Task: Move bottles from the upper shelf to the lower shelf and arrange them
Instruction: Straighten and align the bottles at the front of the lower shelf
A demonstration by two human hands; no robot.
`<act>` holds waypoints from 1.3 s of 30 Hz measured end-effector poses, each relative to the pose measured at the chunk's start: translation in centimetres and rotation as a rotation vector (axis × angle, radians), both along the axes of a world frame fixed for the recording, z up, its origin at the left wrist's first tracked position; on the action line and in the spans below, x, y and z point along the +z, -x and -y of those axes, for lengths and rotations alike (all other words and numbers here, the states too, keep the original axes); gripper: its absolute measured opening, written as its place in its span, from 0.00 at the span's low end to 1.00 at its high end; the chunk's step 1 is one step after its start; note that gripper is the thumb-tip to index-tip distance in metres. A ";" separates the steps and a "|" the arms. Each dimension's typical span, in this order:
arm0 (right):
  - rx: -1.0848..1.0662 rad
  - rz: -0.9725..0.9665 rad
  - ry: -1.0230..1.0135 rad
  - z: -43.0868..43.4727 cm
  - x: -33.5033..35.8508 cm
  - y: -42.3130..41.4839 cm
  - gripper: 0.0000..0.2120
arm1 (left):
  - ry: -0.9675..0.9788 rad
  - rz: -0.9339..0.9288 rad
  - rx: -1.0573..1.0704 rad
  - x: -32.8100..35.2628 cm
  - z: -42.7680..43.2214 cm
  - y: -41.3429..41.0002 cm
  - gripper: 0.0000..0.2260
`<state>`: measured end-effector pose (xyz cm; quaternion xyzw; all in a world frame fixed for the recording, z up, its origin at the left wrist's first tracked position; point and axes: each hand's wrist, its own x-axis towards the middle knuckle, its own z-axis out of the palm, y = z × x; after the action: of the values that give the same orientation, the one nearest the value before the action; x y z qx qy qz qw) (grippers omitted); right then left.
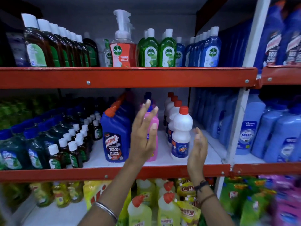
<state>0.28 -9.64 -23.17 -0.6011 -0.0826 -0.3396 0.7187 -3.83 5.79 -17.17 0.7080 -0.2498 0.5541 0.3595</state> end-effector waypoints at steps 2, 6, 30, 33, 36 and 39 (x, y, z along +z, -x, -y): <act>0.131 -0.141 -0.010 1.8 -0.1 -1.0 0.27 | 0.059 -0.158 -0.142 -2.0 2.3 -0.4 0.18; 0.369 -0.360 -0.080 3.5 -0.1 -1.6 0.36 | 0.317 -0.619 -0.377 -4.6 5.9 -1.1 0.15; 0.640 -0.490 -0.194 5.8 0.0 -2.8 0.36 | 0.691 -0.991 -0.476 -5.5 7.8 -3.0 0.33; 0.541 -0.453 -0.224 5.3 -0.1 -2.3 0.34 | 0.692 -0.949 -0.448 -5.7 8.0 -2.7 0.31; 0.297 -0.290 -0.226 4.2 -1.2 0.1 0.25 | 0.651 -0.680 -0.255 -6.7 8.2 -1.3 0.21; 0.281 -0.056 -0.075 2.3 -2.3 2.7 0.25 | 0.661 -0.383 -0.081 -7.7 7.0 -0.2 0.18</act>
<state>-2.37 -11.91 -25.44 -0.5657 -0.1329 -0.2215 0.7831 -3.67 -1.22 -24.91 0.6340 -0.0135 0.4481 0.6301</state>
